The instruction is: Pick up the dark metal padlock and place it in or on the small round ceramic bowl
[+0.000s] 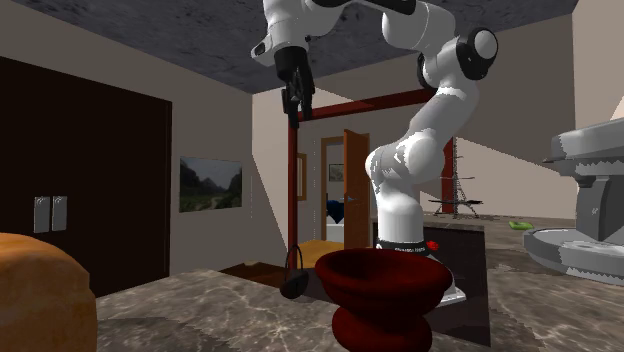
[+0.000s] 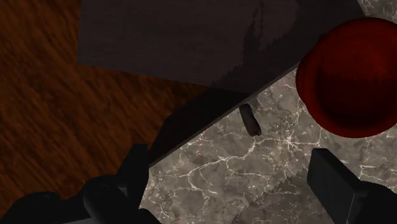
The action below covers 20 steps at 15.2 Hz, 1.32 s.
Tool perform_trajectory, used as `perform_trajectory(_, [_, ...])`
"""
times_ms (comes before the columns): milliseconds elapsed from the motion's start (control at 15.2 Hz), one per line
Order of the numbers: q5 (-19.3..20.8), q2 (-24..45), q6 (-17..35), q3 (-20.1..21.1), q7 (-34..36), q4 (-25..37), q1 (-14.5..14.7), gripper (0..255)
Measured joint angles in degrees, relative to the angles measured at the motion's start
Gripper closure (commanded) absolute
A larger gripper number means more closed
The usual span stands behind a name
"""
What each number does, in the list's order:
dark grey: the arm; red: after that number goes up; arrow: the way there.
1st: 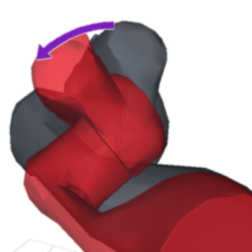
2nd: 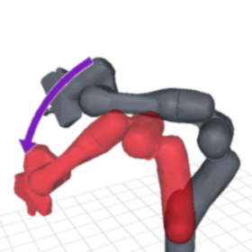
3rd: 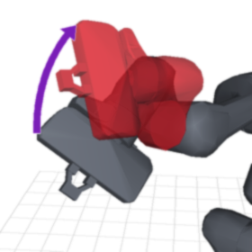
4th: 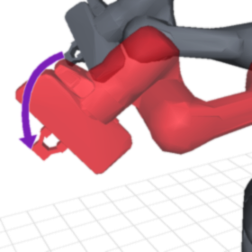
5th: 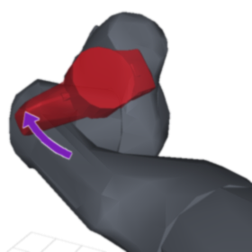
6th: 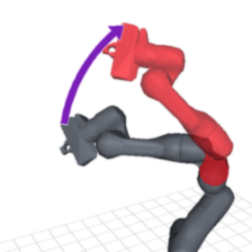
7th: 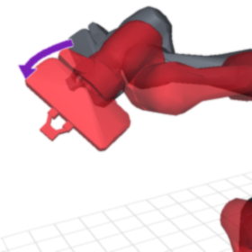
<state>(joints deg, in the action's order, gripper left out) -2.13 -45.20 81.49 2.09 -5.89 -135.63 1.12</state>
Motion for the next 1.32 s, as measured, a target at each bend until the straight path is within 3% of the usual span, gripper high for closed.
perform_trajectory(396, [-4.2, 2.5, 5.3, 0.8, 7.4, -5.7, -2.3, 0])
perform_trajectory(792, [-11.6, 7.4, 15.6, 2.4, 17.9, -14.2, -4.6, 0])
perform_trajectory(1320, [-23.5, 19.9, 32.2, 3.9, 27.7, -21.7, -6.1, 0])
